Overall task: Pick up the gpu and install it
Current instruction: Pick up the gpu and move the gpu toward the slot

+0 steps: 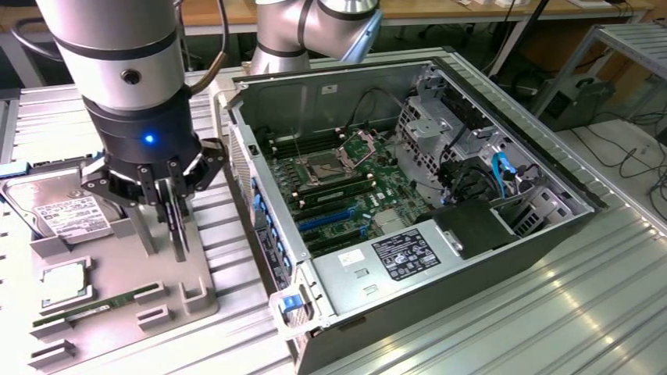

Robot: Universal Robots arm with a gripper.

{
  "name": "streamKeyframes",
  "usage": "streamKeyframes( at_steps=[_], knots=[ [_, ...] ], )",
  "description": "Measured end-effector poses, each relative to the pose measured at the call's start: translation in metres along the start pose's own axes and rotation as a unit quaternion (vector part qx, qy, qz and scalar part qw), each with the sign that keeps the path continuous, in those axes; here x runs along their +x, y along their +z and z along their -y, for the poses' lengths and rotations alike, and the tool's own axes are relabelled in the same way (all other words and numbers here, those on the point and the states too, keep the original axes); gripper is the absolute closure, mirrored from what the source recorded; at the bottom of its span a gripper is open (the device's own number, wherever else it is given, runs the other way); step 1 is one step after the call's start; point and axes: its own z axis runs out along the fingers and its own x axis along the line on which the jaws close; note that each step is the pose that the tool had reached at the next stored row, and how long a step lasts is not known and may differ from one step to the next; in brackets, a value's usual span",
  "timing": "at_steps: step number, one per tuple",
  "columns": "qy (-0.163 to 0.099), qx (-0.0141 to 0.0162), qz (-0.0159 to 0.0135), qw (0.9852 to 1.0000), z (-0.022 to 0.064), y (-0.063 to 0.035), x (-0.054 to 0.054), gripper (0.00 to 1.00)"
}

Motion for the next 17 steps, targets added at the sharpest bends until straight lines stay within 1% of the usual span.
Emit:
streamKeyframes(
  at_steps=[12, 17],
  knots=[
    [0.0, -0.0002, -0.0006, 1.0, -0.0005, -0.0139, 0.0, 0.72],
    [0.0, -0.0002, -0.001, 1.0, -0.0009, -0.0247, 0.0, 0.72]
  ],
)
